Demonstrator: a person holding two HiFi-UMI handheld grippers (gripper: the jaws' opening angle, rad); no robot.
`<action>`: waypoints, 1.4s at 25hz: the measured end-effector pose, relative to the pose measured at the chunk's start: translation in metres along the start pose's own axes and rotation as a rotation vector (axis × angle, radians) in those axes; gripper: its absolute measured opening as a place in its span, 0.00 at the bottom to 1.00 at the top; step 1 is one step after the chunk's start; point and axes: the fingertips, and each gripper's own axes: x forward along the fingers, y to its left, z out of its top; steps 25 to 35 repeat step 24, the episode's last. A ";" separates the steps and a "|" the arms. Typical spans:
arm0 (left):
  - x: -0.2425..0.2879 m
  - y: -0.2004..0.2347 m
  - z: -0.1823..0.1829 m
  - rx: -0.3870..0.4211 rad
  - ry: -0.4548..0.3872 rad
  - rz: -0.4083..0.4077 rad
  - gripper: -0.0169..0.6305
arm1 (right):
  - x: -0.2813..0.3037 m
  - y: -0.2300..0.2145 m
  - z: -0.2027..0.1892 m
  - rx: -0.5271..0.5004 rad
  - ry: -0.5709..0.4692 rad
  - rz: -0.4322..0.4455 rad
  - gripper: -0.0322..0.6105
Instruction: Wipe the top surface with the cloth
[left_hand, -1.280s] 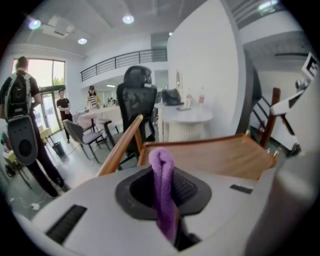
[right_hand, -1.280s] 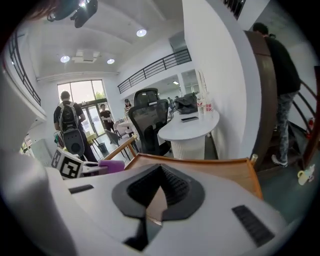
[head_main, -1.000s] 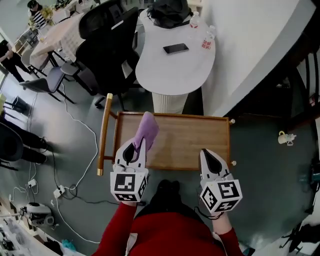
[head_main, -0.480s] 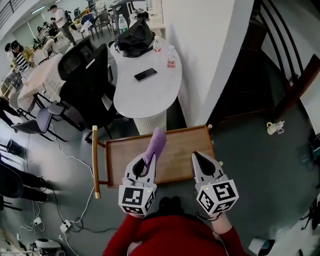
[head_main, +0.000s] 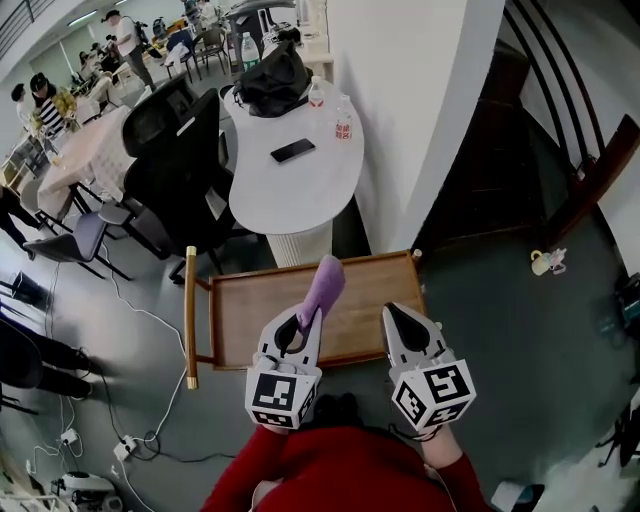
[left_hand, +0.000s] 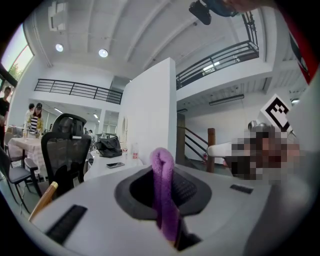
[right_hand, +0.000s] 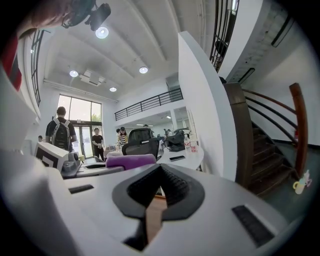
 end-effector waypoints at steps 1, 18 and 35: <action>-0.001 -0.002 0.000 -0.001 0.001 -0.004 0.10 | 0.000 0.001 0.000 -0.004 0.002 0.000 0.05; -0.006 -0.009 0.008 0.004 -0.012 -0.030 0.10 | -0.002 0.008 -0.004 -0.020 0.004 -0.002 0.05; -0.006 -0.011 0.008 0.004 -0.010 -0.039 0.10 | -0.005 0.007 -0.006 -0.017 0.007 -0.008 0.05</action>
